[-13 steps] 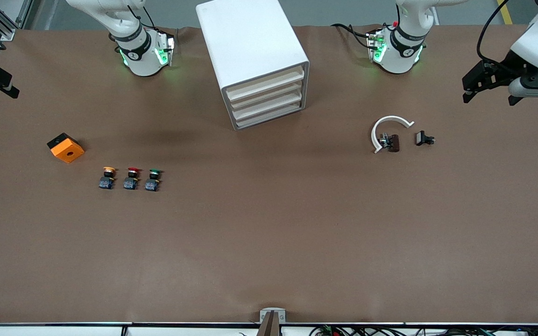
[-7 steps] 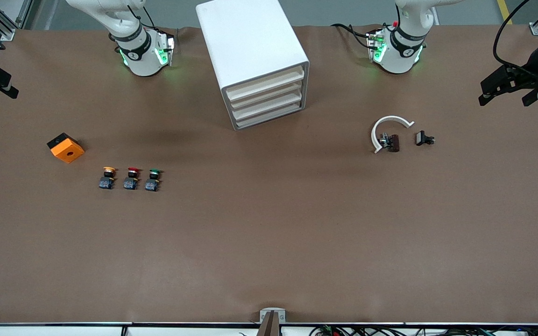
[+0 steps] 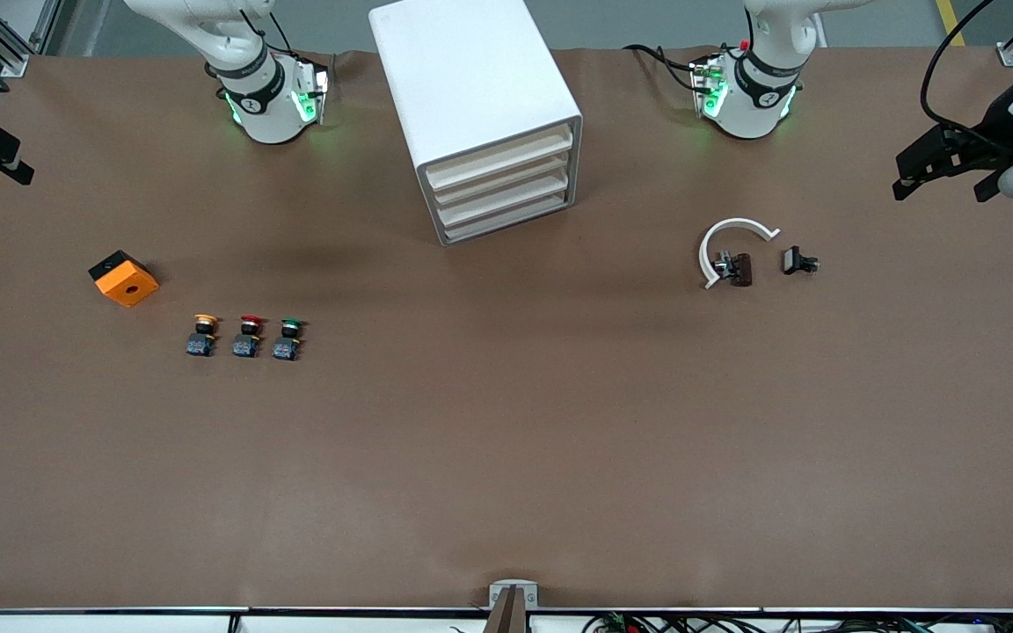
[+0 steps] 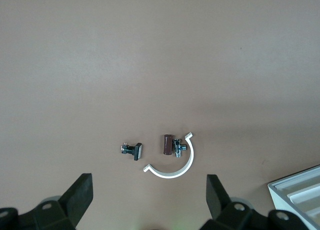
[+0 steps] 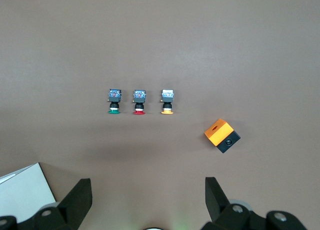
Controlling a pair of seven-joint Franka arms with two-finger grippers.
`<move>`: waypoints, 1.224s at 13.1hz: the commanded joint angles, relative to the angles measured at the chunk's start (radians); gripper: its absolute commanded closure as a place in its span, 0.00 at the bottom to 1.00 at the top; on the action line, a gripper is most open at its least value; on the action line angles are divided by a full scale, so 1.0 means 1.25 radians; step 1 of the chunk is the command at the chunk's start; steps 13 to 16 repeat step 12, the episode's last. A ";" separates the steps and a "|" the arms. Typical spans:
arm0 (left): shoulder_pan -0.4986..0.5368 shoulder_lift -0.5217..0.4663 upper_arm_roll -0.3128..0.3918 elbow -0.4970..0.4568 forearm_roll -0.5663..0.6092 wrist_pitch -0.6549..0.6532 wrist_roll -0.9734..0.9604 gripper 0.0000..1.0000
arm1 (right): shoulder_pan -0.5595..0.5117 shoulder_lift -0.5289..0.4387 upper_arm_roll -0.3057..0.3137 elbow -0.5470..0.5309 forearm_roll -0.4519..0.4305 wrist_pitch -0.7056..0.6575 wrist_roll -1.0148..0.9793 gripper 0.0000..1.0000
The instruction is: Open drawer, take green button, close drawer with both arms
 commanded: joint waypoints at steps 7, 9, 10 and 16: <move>-0.001 0.018 -0.005 0.030 0.001 -0.019 -0.066 0.00 | 0.006 -0.021 -0.003 -0.018 -0.009 0.011 0.010 0.00; -0.002 0.025 -0.005 0.032 0.003 -0.019 -0.066 0.00 | 0.006 -0.020 -0.003 -0.018 -0.009 0.013 0.008 0.00; -0.002 0.026 -0.005 0.031 0.003 -0.019 -0.066 0.00 | 0.006 -0.020 -0.003 -0.018 -0.009 0.014 0.008 0.00; -0.001 0.030 -0.006 0.031 0.003 -0.019 -0.071 0.00 | 0.006 -0.020 -0.003 -0.018 -0.009 0.013 0.007 0.00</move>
